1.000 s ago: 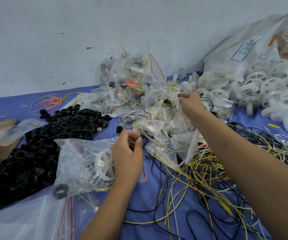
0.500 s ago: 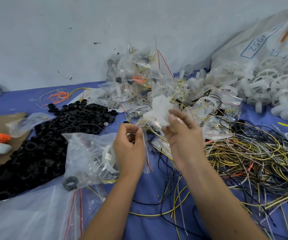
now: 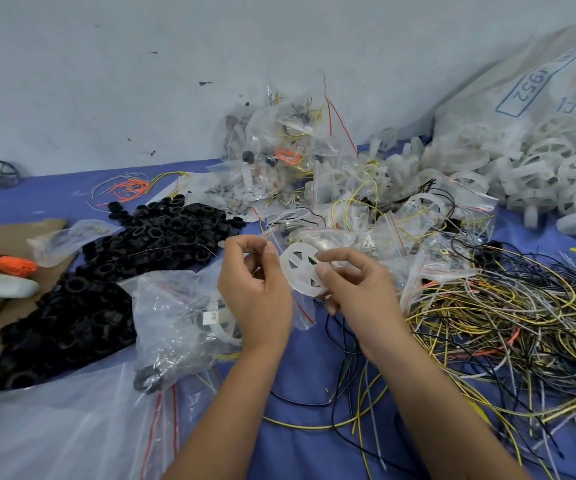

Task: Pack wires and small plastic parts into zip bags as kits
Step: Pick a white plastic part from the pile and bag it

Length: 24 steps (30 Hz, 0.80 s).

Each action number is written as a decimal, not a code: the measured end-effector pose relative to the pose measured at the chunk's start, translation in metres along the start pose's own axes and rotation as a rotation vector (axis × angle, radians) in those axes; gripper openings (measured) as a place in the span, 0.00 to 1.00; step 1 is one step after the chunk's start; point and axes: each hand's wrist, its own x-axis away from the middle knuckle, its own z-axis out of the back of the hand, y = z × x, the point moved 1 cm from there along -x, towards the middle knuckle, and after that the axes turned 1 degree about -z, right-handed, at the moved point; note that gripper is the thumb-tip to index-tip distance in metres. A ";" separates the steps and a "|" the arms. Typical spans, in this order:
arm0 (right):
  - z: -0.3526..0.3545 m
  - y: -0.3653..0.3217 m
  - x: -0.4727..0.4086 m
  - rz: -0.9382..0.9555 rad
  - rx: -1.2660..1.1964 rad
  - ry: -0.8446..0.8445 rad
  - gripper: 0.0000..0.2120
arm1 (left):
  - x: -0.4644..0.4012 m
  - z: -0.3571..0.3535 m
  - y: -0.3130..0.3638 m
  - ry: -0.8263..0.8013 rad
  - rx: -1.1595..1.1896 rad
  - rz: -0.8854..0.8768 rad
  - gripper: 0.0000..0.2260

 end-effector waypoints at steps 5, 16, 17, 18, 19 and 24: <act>-0.002 0.003 0.002 0.116 0.214 0.057 0.07 | -0.002 0.002 0.003 -0.029 -0.023 -0.063 0.09; -0.016 -0.004 0.009 0.120 0.030 -0.286 0.12 | 0.012 -0.003 0.019 -0.224 -0.196 -0.401 0.06; -0.015 -0.004 0.009 0.114 0.005 -0.306 0.11 | 0.014 -0.004 0.021 -0.238 -0.203 -0.422 0.07; -0.015 -0.004 0.010 0.108 -0.028 -0.320 0.11 | 0.016 -0.005 0.023 -0.251 -0.205 -0.435 0.08; -0.016 -0.005 0.011 0.098 -0.076 -0.336 0.11 | 0.019 -0.006 0.024 -0.264 -0.198 -0.444 0.09; -0.015 -0.005 0.016 0.000 -0.460 -0.426 0.05 | 0.035 -0.015 0.031 -0.334 -0.103 -0.518 0.10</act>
